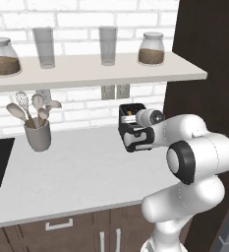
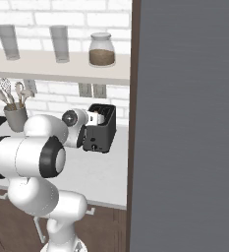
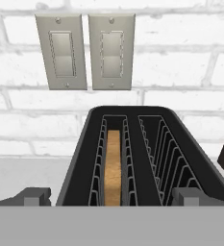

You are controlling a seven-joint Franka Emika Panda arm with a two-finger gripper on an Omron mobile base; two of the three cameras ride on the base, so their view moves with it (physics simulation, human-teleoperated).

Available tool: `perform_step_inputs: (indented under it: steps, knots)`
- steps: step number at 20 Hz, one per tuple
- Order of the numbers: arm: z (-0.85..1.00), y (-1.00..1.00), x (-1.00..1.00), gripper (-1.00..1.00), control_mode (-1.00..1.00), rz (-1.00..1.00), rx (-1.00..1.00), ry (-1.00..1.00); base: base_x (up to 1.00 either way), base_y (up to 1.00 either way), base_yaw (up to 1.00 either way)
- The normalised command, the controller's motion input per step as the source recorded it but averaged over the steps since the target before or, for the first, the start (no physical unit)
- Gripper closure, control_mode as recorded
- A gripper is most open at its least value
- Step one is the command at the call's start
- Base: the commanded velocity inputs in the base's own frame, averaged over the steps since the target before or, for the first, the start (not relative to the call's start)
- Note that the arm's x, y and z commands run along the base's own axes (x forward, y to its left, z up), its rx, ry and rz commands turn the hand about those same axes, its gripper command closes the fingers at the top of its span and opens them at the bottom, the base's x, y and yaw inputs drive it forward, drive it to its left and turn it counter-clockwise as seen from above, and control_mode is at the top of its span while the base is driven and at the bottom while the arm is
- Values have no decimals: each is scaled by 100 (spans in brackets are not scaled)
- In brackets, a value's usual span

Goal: Start the toaster. Once the lever pops up, take the bread to the plate on the dining counter.

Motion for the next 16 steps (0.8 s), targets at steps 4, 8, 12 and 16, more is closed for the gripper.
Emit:
perform_step_inputs:
  steps: [4, 8, 12, 16]
  knots:
    - [0, 0, 0, -100, -100, 0, 0, 0, 0, 0, 0]
    - [0, 0, 0, -100, -100, 0, 0, 0, 0, 0, 0]
    - [0, 0, 0, -100, -100, 0, 0, 0, 0, 0, 0]
    - [0, 0, 0, -100, -100, 0, 0, 0, 0, 0, 0]
